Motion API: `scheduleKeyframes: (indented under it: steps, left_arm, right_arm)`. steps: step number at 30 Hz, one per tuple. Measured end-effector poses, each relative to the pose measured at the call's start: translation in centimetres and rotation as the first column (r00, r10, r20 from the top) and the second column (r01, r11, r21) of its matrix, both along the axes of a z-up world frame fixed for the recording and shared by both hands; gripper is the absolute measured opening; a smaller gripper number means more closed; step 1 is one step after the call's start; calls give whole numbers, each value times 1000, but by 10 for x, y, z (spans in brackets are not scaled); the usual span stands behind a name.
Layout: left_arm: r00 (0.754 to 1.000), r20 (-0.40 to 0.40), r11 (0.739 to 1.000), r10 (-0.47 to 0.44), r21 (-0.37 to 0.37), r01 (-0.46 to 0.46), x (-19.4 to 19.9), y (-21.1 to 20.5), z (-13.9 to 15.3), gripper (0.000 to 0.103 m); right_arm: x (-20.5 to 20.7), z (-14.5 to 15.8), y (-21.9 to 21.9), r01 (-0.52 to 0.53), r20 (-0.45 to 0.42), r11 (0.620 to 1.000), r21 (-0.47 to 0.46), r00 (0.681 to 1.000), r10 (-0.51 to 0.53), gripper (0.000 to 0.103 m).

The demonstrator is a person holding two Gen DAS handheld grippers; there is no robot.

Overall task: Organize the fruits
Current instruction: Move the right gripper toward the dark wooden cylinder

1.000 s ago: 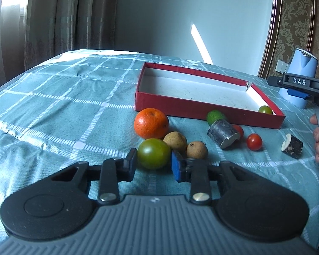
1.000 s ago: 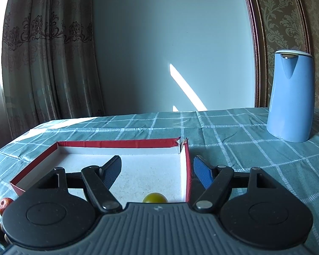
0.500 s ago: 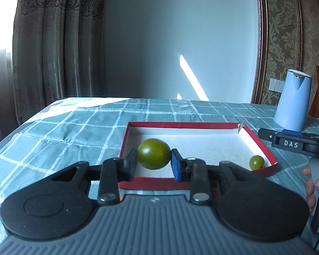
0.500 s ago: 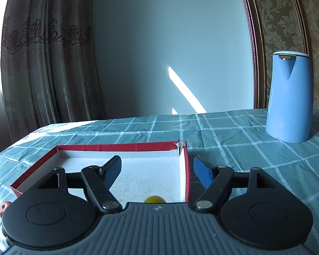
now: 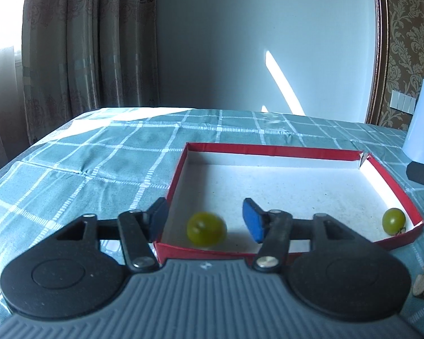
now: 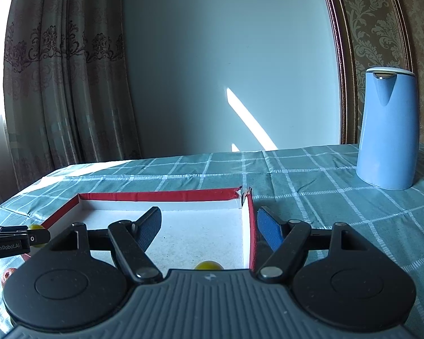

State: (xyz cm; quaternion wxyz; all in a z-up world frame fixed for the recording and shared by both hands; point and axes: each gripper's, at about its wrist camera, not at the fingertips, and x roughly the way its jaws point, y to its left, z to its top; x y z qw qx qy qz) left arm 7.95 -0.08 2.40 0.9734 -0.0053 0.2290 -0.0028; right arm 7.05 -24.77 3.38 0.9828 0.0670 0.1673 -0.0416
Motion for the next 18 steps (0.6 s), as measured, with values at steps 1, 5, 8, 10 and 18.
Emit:
scheduleKeyframes:
  steps: [1,5,8,10,18]
  left_arm:
    - [1000,16,1000,6,0,-6,-4,1,1,65]
    - [997,78,1000,6,-24,-4,-31,15,11,76]
    - [992,115,998,57,-46,-52,-57,31,7,89]
    - [988,132,996,82,-50,-76,-68,41,1,91]
    - [980,117,978,160,-155,-141,-86,70,-9,103]
  right_arm:
    - [0,0,0,0,-1,1000,0,1000,0,75]
    - [-1,0,0,0,3,1000,-1,1000,0,75]
    - [-3,2,-1,-2,22,1000,9,1000,1,75]
    - [-7,3,-1,-4,47,1000,14,999,4,75]
    - [-31,4,-4,-1,123,1000,15,992,-1,75]
